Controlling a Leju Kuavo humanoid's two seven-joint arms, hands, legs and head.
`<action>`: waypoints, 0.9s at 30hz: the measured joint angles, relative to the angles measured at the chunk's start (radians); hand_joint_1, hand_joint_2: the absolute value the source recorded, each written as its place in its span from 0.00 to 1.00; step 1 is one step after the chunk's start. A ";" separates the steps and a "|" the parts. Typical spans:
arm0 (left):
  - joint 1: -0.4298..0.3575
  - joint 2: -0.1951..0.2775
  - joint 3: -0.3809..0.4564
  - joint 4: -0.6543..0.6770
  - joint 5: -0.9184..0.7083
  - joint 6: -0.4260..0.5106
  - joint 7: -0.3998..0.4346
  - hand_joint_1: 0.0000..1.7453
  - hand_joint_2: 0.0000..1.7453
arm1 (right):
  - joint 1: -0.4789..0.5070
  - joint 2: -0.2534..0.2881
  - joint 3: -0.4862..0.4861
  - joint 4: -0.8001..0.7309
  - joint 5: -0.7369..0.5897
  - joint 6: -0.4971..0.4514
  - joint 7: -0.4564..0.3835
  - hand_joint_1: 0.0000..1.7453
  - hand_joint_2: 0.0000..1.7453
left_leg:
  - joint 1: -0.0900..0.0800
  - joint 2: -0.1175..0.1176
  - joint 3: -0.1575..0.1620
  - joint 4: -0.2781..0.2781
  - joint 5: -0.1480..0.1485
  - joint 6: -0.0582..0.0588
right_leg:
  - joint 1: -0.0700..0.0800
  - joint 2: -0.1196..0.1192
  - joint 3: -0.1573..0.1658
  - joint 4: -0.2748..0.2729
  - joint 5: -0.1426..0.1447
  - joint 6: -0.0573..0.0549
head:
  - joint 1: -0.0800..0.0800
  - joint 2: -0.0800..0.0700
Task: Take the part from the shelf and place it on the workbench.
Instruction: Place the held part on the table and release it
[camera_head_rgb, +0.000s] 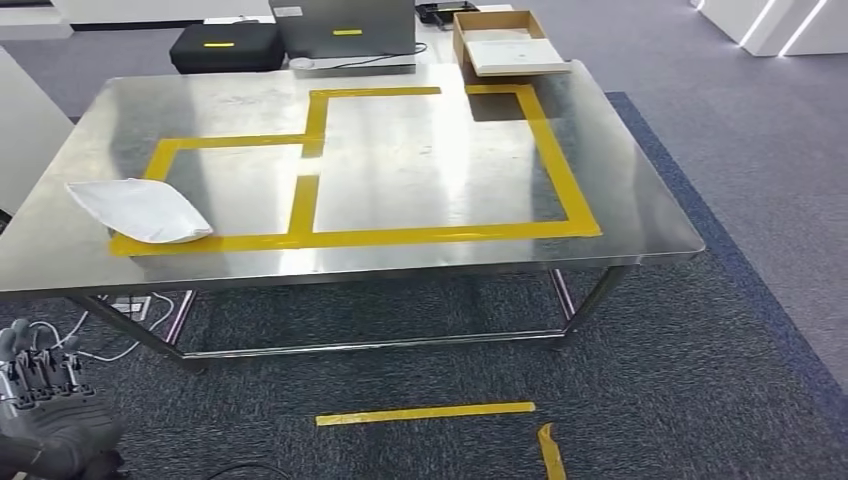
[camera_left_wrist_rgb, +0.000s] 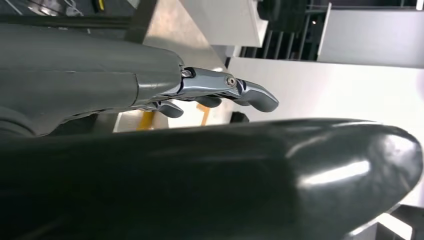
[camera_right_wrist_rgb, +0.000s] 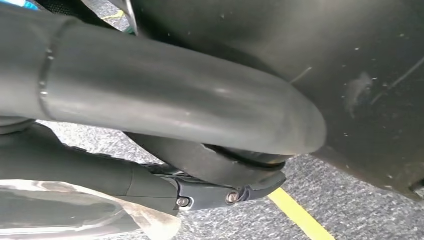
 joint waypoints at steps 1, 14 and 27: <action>0.001 -0.003 0.002 0.000 -0.001 -0.002 0.000 0.00 0.00 | 0.001 -0.001 0.000 0.001 0.000 0.001 0.001 0.00 0.00 | 0.002 0.002 -0.010 -0.003 0.009 0.008 | 0.000 0.003 -0.010 0.012 -0.017 0.006 | 0.002 0.000; 0.004 0.047 0.050 0.080 -0.633 0.254 0.285 0.00 0.00 | -0.026 -0.023 -0.051 -0.006 -0.063 -0.059 -0.068 0.00 0.00 | -0.001 0.011 -0.169 0.024 0.148 -0.011 | -0.006 0.016 0.199 -0.062 -0.135 0.000 | 0.011 0.000; -0.133 0.048 0.512 0.966 -1.302 0.207 0.587 0.00 0.00 | -0.015 -0.014 -0.034 -0.007 -0.013 -0.081 -0.064 0.00 0.00 | -0.001 0.003 -0.006 0.043 0.008 -0.015 | 0.006 0.000 0.037 -0.016 -0.020 -0.030 | 0.004 0.000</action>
